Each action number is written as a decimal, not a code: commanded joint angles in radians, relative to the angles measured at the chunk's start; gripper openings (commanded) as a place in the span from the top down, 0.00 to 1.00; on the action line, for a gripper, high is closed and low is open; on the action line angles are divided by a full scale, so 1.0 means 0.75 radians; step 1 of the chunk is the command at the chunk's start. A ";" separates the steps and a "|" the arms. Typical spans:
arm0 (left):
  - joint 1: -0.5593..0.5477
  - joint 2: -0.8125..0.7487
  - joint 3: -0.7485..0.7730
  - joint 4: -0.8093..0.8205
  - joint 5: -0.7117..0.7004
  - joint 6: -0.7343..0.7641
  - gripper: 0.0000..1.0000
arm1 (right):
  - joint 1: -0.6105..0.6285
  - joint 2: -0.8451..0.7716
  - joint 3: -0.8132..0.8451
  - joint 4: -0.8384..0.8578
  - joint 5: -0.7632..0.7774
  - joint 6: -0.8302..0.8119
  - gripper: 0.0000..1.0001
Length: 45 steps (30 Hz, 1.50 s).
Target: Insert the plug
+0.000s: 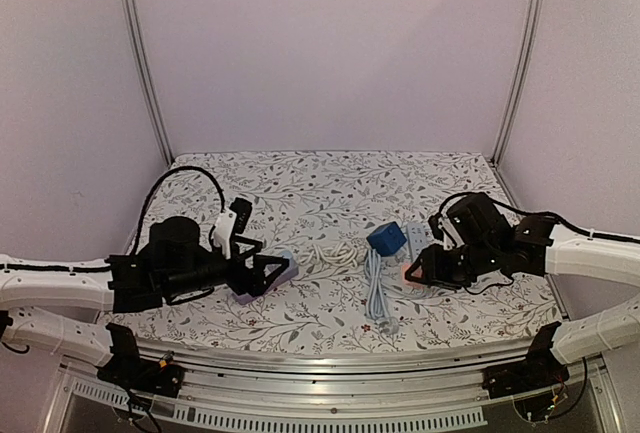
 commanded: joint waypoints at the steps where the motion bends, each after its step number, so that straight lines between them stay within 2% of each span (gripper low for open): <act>1: -0.152 0.091 0.083 0.055 -0.048 0.153 0.10 | 0.067 0.039 0.029 0.185 -0.064 0.001 0.77; 10: -0.376 0.278 0.179 0.129 -0.137 0.397 0.09 | 0.185 0.187 0.093 0.311 -0.094 0.039 0.77; 20: -0.450 0.521 0.286 0.238 -0.151 0.732 0.10 | 0.261 0.260 0.142 0.340 -0.108 0.044 0.77; 24: -0.452 0.572 0.267 0.361 -0.153 0.844 0.10 | 0.274 0.252 0.135 0.367 -0.127 0.049 0.77; 27: -0.452 0.625 0.315 0.325 -0.159 0.905 0.10 | 0.285 0.251 0.134 0.397 -0.162 0.052 0.77; 35: -0.460 0.756 0.423 0.292 -0.211 0.959 0.21 | 0.313 0.272 0.136 0.423 -0.168 0.052 0.77; 42: -0.460 0.810 0.489 0.229 -0.255 0.963 0.40 | 0.322 0.284 0.136 0.428 -0.157 0.054 0.77; 45: -0.460 0.812 0.491 0.208 -0.278 0.966 0.42 | 0.323 0.283 0.136 0.425 -0.152 0.055 0.77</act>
